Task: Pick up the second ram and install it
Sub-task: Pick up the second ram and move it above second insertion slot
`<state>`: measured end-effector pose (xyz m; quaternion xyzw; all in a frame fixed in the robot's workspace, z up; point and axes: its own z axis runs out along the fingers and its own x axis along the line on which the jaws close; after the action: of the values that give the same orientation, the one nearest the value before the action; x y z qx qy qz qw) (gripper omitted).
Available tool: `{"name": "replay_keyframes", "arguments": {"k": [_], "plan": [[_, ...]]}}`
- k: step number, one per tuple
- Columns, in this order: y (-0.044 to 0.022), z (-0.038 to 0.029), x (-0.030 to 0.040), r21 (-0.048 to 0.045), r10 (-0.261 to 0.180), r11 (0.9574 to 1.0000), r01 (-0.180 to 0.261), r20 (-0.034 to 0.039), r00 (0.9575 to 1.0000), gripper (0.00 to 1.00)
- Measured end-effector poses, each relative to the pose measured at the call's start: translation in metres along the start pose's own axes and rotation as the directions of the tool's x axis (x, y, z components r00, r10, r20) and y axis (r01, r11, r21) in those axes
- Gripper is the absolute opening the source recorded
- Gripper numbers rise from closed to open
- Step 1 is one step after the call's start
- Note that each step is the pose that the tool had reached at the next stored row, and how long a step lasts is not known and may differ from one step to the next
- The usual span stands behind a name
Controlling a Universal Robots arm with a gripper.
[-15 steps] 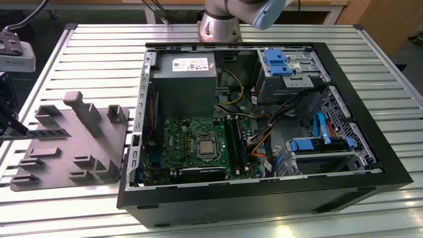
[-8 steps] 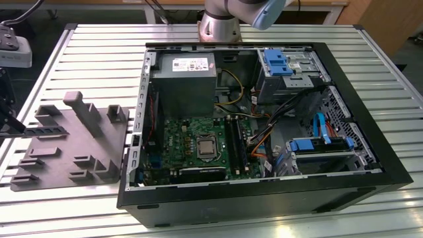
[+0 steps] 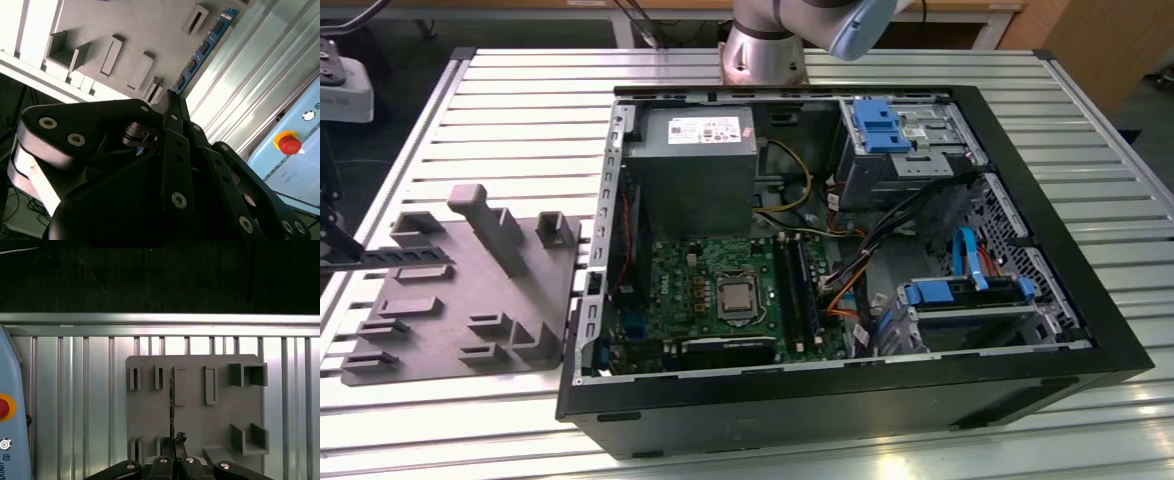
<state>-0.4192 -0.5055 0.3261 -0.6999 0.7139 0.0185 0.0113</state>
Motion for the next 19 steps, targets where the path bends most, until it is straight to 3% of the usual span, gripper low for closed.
{"name": "replay_keyframes", "arguments": {"k": [19], "plan": [[0.0003,-0.0217,-0.0009,0.0042,0.0,1.0,0.0,0.0075,1.0,0.12]]}}
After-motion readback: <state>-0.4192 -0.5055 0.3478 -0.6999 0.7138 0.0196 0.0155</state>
